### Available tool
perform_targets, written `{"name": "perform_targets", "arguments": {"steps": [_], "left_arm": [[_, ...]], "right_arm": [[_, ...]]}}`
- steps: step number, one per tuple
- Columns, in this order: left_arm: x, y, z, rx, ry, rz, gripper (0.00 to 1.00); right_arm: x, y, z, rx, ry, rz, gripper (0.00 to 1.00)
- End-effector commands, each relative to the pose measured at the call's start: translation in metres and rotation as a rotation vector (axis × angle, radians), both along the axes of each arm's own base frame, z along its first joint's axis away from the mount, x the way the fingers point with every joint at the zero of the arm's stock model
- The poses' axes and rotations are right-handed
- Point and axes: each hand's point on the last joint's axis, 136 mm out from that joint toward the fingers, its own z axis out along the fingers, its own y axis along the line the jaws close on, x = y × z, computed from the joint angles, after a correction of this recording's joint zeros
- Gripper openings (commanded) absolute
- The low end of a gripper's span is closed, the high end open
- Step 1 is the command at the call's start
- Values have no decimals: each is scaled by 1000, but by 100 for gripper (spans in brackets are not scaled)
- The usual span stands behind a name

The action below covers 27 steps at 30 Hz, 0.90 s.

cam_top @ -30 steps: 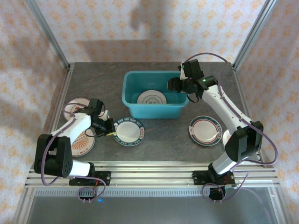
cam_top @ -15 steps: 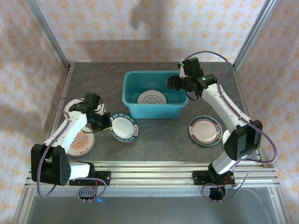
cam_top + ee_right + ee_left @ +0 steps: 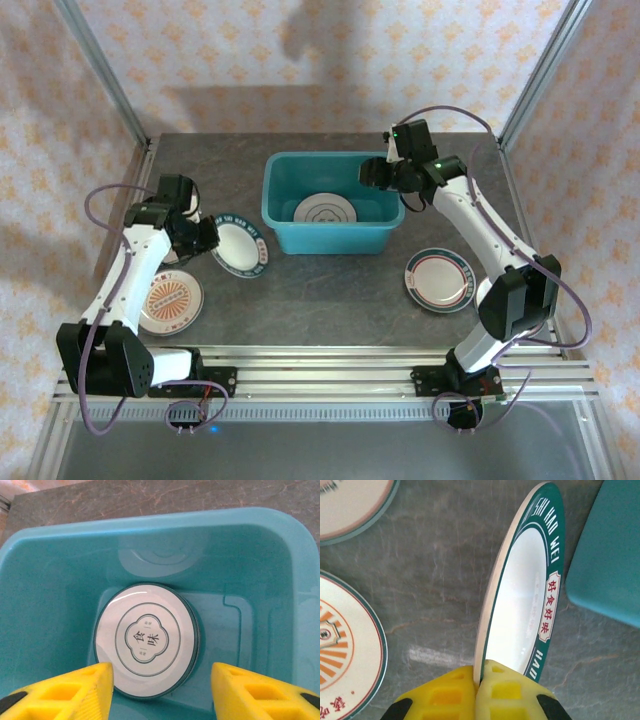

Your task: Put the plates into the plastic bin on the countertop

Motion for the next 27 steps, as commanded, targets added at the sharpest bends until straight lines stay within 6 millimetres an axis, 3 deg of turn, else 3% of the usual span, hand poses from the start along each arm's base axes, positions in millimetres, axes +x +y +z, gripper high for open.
{"name": "perform_targets", "arguments": {"steps": [1, 8, 14, 20, 27], "left_arm": [[22, 21, 25, 71, -86, 70, 0], [63, 55, 78, 212, -283, 169, 0], [96, 58, 136, 203, -487, 203, 0], [120, 30, 181, 38, -679, 187, 0], [136, -18, 208, -133, -762, 68, 0]], "right_arm": [[6, 0, 13, 5, -18, 6, 54], [8, 3, 21, 7, -16, 16, 54], [13, 7, 30, 18, -4, 25, 54], [18, 12, 37, 29, 1, 34, 54], [19, 35, 67, 133, -32, 126, 54]]}}
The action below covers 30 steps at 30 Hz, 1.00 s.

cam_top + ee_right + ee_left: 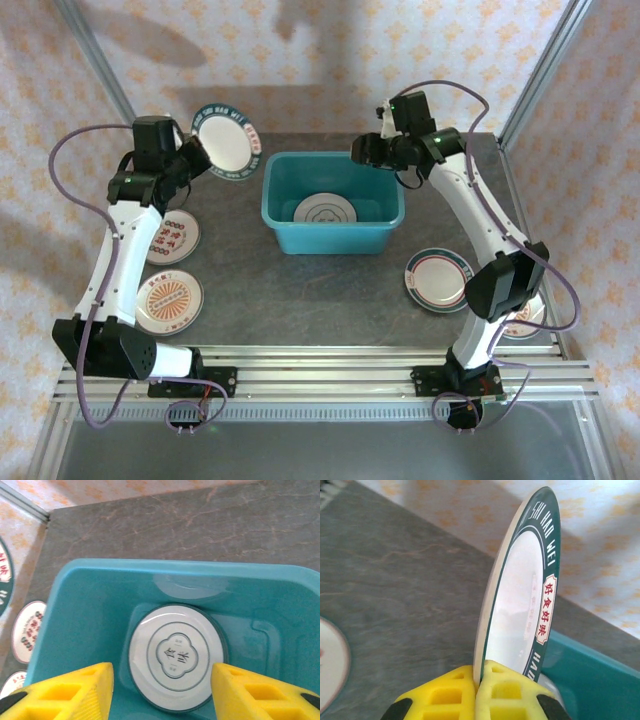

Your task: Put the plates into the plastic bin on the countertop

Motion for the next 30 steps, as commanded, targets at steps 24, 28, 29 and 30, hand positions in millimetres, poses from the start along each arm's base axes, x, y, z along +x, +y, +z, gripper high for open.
{"name": "perform_targets", "arguments": {"steps": [24, 28, 29, 30], "left_arm": [[20, -160, 29, -320, -109, -498, 0], [20, -165, 28, -328, -102, -512, 0], [19, -166, 29, -329, -101, -516, 0], [19, -166, 30, -326, -101, -516, 0]], "right_arm": [[15, 41, 21, 183, -30, 144, 44], [16, 42, 19, 193, -28, 143, 41], [16, 42, 17, 192, -24, 140, 40], [17, 42, 15, 190, -18, 137, 40]]}}
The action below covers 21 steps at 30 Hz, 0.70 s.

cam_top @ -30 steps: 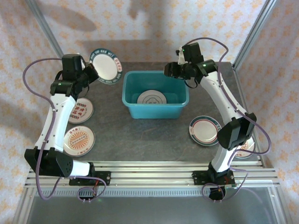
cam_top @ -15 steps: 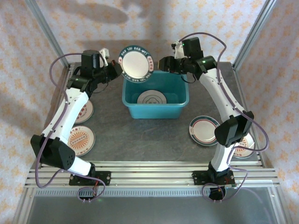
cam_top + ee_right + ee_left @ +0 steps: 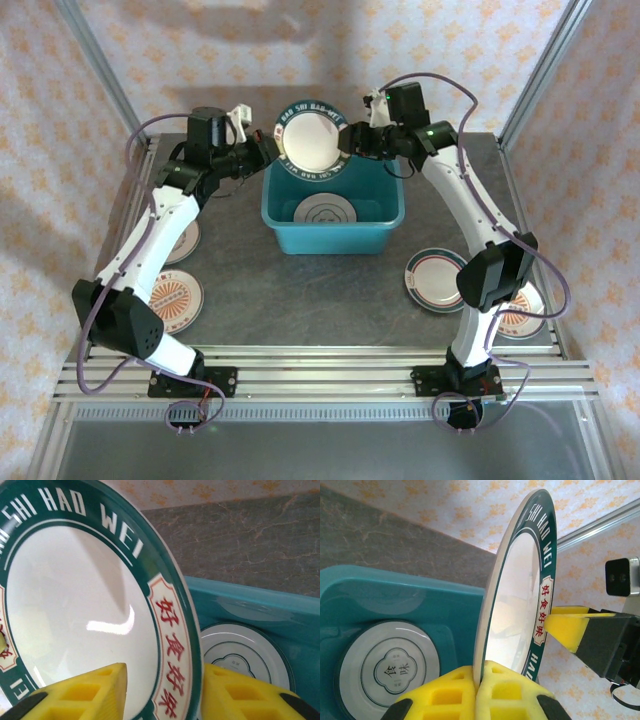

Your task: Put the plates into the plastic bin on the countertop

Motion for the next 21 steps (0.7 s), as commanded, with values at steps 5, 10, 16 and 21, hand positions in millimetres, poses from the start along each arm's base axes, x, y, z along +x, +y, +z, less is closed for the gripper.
{"name": "perform_targets", "arguments": {"steps": [5, 10, 16, 21], "left_arm": [[0, -8, 24, -30, -69, -36, 0], [-2, -9, 22, -29, -59, -44, 0], [-3, -7, 17, -11, -46, -46, 0], [-4, -7, 11, -3, -30, -50, 0]], "right_arm": [[3, 0, -7, 22, 14, -15, 32], [2, -2, -6, 28, 8, -27, 21], [0, -1, -6, 45, 9, -27, 10], [-2, 0, -4, 67, 2, -25, 6]]}}
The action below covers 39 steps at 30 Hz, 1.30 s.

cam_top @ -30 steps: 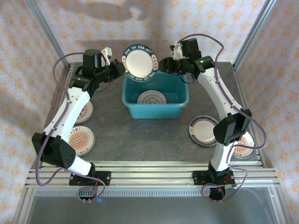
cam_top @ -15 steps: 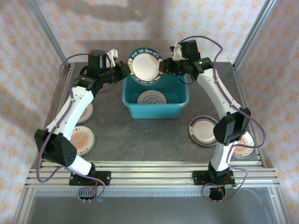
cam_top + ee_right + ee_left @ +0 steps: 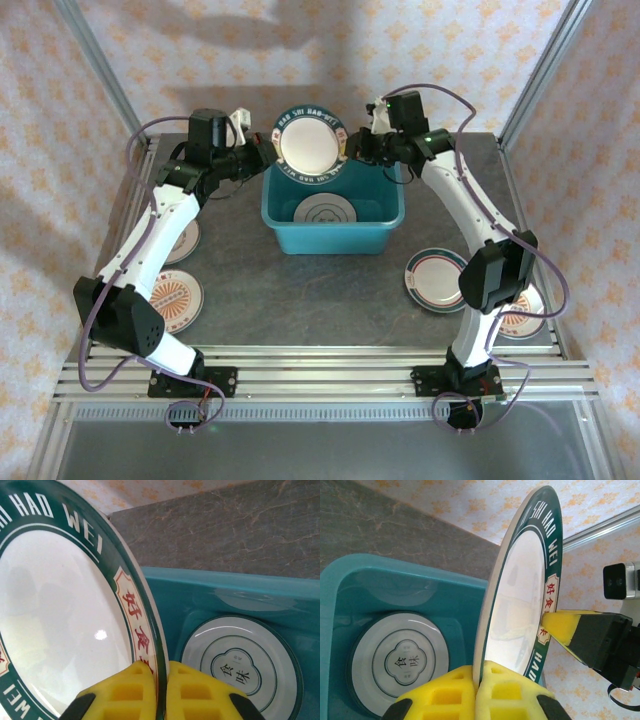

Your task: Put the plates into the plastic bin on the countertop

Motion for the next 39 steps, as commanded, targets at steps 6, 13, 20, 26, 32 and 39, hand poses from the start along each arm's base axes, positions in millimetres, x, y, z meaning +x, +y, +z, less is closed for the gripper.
{"name": "perform_targets", "arguments": {"steps": [6, 13, 20, 26, 32, 39], "left_arm": [[-3, -14, 17, -23, -58, -75, 0], [-3, -13, 6, -3, -29, -77, 4], [-4, -13, -8, 2, 1, -76, 16], [-3, -12, -14, 11, 7, -74, 30], [-1, -10, -18, 25, 14, -68, 46], [-2, -3, -14, 75, -16, -48, 62]], "right_arm": [[-7, 2, 17, 36, -60, 8, 5], [-10, 0, 21, 50, -73, -1, 3], [-11, -1, 17, 109, -38, -24, 1], [-14, -4, 7, 114, -6, -49, 0], [-15, -9, -9, 122, 54, -88, 0], [-22, -27, -25, 102, 101, -140, 0]]}}
